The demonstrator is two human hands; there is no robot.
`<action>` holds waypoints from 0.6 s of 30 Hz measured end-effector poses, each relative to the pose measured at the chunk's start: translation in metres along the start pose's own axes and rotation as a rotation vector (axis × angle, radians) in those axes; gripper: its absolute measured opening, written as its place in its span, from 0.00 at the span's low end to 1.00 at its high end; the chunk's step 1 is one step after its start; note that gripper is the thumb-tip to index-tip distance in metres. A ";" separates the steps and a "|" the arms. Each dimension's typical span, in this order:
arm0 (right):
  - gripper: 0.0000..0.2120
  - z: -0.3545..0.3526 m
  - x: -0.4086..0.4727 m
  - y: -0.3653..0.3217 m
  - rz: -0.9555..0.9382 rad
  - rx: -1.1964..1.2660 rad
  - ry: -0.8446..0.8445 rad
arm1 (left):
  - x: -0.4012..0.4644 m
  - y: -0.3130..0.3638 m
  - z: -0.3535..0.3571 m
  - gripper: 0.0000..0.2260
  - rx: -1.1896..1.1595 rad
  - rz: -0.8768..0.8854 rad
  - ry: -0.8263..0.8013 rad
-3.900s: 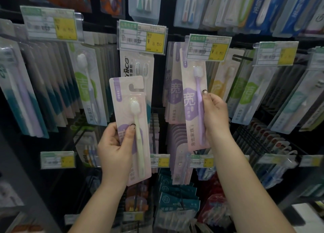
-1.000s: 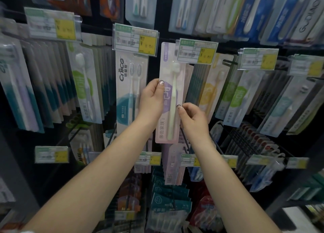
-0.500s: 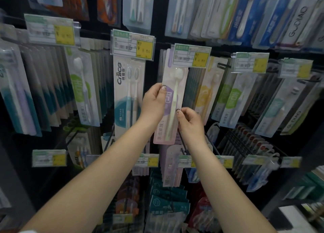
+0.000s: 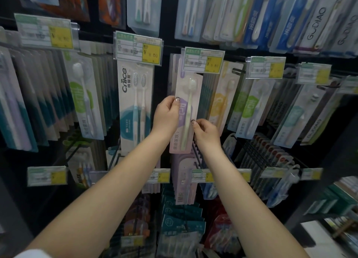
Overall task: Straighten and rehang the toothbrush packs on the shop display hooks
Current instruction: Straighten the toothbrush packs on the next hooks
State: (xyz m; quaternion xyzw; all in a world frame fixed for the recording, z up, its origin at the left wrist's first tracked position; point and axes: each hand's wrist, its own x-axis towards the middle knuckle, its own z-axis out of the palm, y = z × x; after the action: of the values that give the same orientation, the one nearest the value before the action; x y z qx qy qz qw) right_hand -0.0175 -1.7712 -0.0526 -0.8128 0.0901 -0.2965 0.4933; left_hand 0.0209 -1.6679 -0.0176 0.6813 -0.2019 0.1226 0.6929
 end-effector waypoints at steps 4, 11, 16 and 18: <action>0.11 0.001 0.003 0.004 0.047 0.029 0.009 | -0.003 -0.006 -0.001 0.08 0.033 -0.016 0.015; 0.07 0.006 0.004 0.003 0.057 0.032 -0.005 | -0.009 -0.013 -0.007 0.08 0.130 -0.039 0.036; 0.10 0.010 0.003 0.006 0.081 0.026 0.008 | -0.025 -0.020 -0.015 0.10 0.259 -0.023 0.046; 0.10 0.011 -0.001 0.009 0.089 0.028 0.037 | -0.033 -0.022 -0.019 0.12 0.290 -0.018 0.014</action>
State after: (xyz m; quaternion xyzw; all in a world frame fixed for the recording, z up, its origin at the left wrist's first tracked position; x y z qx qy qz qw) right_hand -0.0108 -1.7672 -0.0643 -0.7955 0.1309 -0.2904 0.5155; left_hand 0.0041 -1.6468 -0.0521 0.7751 -0.1711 0.1492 0.5896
